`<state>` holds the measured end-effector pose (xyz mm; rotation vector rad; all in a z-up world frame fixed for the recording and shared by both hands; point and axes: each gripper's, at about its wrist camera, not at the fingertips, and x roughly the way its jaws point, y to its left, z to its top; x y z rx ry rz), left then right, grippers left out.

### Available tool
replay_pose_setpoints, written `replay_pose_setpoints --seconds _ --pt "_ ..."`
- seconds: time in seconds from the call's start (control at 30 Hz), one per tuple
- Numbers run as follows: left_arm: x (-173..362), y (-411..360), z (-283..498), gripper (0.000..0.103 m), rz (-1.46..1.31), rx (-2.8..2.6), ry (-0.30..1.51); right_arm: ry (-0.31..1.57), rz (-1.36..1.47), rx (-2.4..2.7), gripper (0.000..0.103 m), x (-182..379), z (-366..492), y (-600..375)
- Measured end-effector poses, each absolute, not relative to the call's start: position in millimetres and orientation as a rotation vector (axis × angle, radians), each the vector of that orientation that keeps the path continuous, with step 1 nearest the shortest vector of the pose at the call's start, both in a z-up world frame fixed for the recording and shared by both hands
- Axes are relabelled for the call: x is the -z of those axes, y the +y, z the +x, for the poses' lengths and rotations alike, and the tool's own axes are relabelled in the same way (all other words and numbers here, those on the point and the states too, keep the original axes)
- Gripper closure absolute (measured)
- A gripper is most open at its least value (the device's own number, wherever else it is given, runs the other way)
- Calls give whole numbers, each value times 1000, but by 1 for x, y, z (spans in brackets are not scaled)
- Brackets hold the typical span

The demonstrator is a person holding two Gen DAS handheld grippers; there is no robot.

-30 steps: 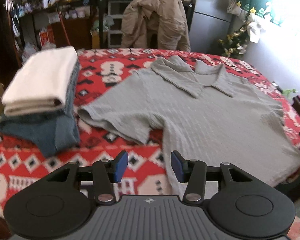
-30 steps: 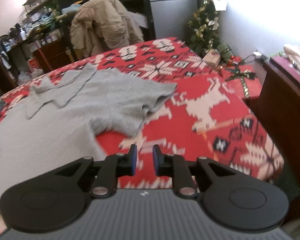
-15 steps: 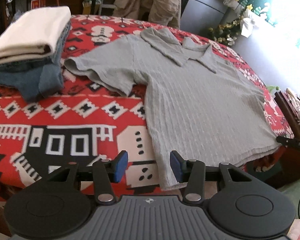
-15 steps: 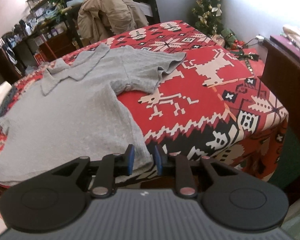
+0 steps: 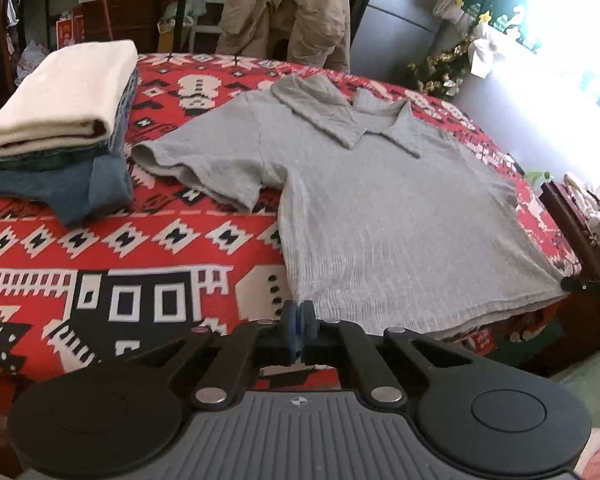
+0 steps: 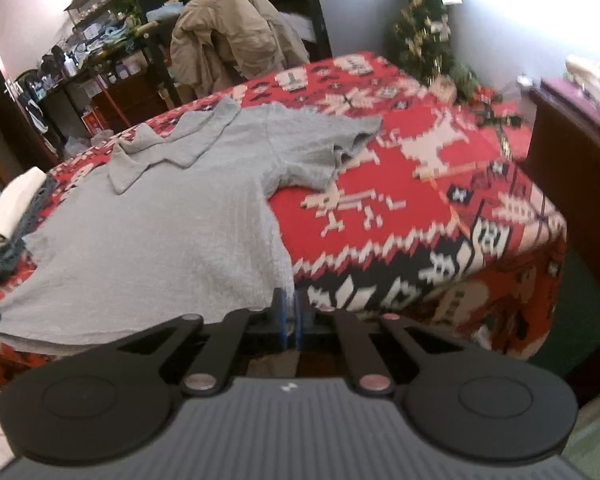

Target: Fold clothes

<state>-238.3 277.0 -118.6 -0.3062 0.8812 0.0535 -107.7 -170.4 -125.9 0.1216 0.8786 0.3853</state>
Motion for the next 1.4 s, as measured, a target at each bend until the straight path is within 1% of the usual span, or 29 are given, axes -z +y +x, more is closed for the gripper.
replay_pose_setpoints --seconds 0.13,0.23,0.27,0.3,0.33,0.47,0.5,0.6,0.73,0.9,1.03,1.07,1.1,1.17,1.4 --pt "127 276 -237 101 -302 -60 910 928 106 -368 99 144 -104 -170" --pt "133 275 -236 99 -299 -65 932 946 122 -353 92 151 -101 -172" --pt "136 275 -236 98 -298 -66 939 931 129 -342 91 149 -100 -175" --pt "138 275 -236 98 -297 -68 947 914 137 -332 86 146 -99 -178" --pt "140 275 -235 96 -296 -69 954 896 150 -322 84 141 -95 -182" --pt "144 276 -234 95 -303 -76 969 828 183 -313 83 124 -65 -185" --pt "143 276 -233 95 -306 -78 970 818 191 -325 81 123 -55 -181" --pt "143 275 -231 95 -308 -81 973 821 218 -367 81 127 -19 -163" --pt "143 271 -228 96 -300 -87 981 871 234 -408 81 143 17 -131" --pt "143 272 -225 96 -313 -88 986 889 120 -394 81 161 29 -99" --pt "143 273 -222 96 -319 -87 989 867 1 -401 81 160 17 -83" --pt "143 272 -221 96 -311 -85 988 858 -32 -405 87 159 14 -80" --pt "143 271 -221 96 -303 -84 987 849 -65 -408 99 159 10 -77" --pt "143 270 -221 100 -287 -79 984 832 -112 -395 99 157 6 -74" --pt "144 269 -222 100 -264 -62 987 829 -65 -319 99 153 15 -109"
